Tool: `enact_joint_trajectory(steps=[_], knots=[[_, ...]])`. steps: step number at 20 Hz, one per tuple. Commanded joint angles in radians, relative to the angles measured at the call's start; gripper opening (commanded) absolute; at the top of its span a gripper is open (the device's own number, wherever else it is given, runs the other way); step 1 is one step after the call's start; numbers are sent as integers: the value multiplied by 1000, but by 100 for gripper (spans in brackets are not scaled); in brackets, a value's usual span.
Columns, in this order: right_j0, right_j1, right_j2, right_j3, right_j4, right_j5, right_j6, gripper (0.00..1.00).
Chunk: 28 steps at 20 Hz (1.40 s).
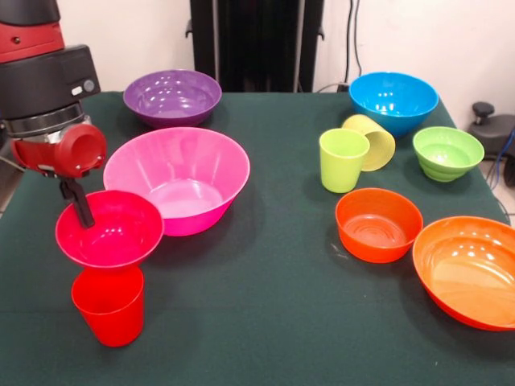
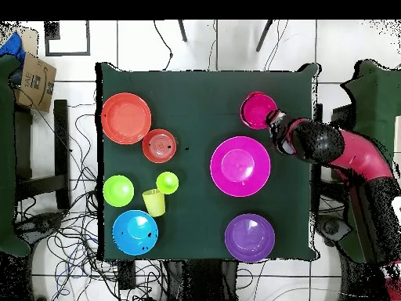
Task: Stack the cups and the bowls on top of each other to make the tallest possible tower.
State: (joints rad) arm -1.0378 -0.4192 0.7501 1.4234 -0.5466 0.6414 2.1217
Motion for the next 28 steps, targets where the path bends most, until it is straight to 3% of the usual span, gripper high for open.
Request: enact_joint_trajectory(steps=[1, 28], knots=[[27, 67, 20, -85, -3, 73, -229, 0], [37, 149, 22, -82, -44, -57, -177, 0]])
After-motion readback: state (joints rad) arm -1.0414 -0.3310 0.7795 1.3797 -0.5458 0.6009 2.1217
